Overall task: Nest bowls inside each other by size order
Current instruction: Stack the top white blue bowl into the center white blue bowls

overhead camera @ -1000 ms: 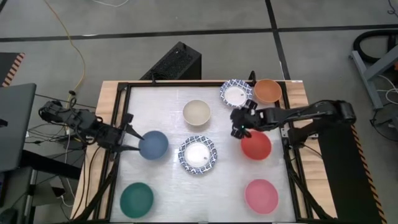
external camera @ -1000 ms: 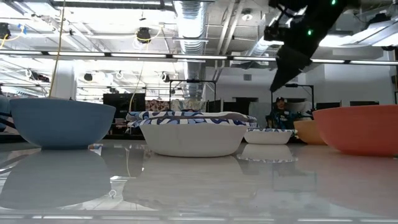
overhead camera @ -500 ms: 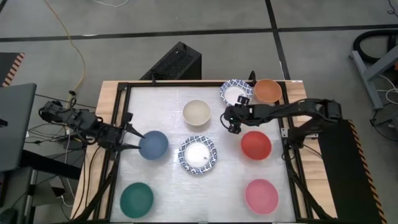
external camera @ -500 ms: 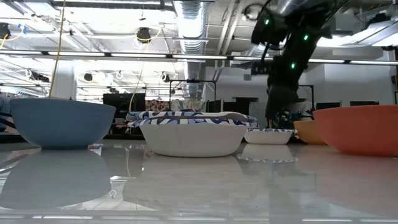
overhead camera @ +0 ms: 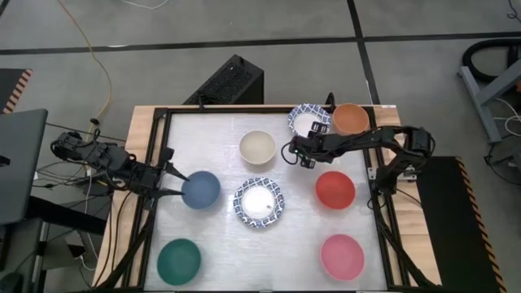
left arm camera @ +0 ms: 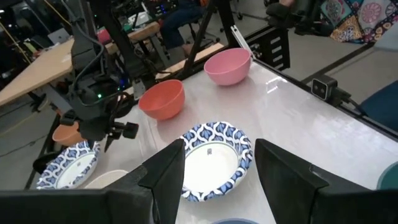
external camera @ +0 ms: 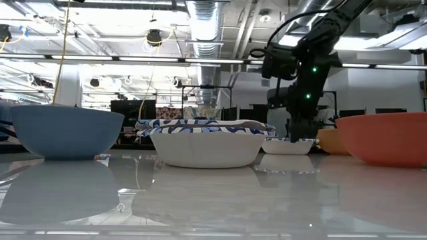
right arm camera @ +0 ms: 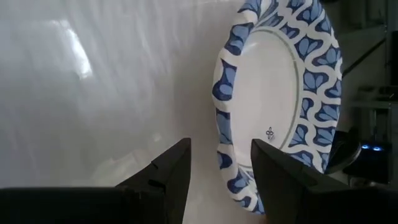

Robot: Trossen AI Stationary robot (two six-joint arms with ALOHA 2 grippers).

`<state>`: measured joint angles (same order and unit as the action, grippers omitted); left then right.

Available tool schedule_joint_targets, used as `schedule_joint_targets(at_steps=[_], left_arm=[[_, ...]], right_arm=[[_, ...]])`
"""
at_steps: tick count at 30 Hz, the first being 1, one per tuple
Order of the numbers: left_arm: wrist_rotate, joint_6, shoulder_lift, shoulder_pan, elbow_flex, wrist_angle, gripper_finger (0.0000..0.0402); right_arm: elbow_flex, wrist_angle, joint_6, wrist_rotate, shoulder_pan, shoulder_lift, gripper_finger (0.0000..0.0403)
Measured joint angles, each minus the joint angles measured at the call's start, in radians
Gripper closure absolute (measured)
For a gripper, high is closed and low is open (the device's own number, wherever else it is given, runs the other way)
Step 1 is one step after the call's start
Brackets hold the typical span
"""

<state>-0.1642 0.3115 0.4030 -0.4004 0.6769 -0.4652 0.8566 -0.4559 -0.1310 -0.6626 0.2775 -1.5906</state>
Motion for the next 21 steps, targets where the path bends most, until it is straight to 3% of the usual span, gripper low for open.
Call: schedule_joint_targets(at_steps=[9, 19, 21], left_arm=[[0.000, 0.007, 0.000, 0.000, 0.000, -0.002, 0.0216], [0.000, -0.010, 0.000, 0.000, 0.000, -0.025, 0.0217], [0.000, -0.011, 0.000, 0.000, 0.000, -0.026, 0.0217]], right_arm=[[0.000, 0.015, -0.001, -0.038, 0.027, 0.000, 0.0240], [0.000, 0.015, 0.018, -0.019, 0.027, 0.000, 0.0384], [0.000, 0.017, 0.020, -0.012, 0.027, 0.000, 0.0393]])
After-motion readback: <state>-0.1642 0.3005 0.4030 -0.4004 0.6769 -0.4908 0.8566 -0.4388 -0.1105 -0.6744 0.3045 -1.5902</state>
